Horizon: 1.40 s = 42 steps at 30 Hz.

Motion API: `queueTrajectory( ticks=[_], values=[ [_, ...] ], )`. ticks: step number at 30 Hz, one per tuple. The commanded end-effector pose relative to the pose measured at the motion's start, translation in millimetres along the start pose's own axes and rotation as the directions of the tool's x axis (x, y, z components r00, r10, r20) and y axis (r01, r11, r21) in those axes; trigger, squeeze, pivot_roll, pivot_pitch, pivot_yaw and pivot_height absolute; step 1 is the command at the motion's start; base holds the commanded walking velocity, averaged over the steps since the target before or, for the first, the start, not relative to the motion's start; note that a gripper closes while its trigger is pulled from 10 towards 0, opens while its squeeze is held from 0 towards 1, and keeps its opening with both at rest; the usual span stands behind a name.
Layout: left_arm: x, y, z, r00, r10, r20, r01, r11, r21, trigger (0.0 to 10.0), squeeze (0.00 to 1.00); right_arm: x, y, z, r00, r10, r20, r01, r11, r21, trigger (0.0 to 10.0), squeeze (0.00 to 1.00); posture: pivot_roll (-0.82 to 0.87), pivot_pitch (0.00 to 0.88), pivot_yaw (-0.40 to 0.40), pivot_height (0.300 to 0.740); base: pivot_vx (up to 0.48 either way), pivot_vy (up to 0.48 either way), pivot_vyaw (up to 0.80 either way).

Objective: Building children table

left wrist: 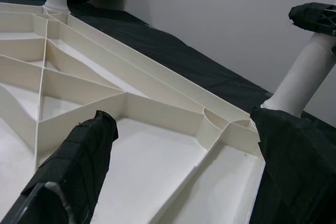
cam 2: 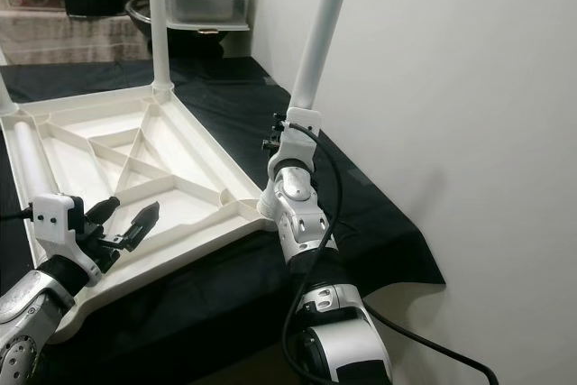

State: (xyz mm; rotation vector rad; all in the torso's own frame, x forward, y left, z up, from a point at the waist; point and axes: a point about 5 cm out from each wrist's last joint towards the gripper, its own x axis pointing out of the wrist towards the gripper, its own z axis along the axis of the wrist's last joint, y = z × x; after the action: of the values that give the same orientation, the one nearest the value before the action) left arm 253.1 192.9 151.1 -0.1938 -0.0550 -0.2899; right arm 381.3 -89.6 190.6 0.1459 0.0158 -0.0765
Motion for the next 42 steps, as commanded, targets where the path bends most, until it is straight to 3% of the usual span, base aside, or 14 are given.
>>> queueTrajectory(
  ticks=[1, 16, 42],
  values=[
    [0.0, -2.5, -1.5, 1.0, -0.009, 0.0, 0.009, 1.0, -0.005, 10.0, 0.0, -2.6, -12.1, -31.2, 0.988, -0.038, -0.147, 0.034, 0.999, -0.031, 10.0, 0.0, 0.05, 0.0, -0.142, 0.74, 0.0, 0.0, 0.0],
    [0.8, -2.8, -2.4, 1.0, -0.01, 0.001, 0.01, 1.0, -0.006, 10.0, 0.0, -2.8, -8.6, -25.2, 0.984, -0.021, -0.176, 0.018, 1.0, -0.02, 10.0, 0.0, 0.04, 0.0, -0.141, 0.74, 0.0, 0.0, 0.0],
    [2.7, -4.0, -3.5, 1.0, -0.018, 0.004, 0.018, 1.0, -0.012, 10.0, 0.0, -4.9, -8.0, -13.8, 0.99, -0.008, -0.143, 0.009, 1.0, 0.007, 10.0, 0.0, 0.04, 0.0, -0.139, 0.74, 0.0, 0.0, 0.0]
  ],
)
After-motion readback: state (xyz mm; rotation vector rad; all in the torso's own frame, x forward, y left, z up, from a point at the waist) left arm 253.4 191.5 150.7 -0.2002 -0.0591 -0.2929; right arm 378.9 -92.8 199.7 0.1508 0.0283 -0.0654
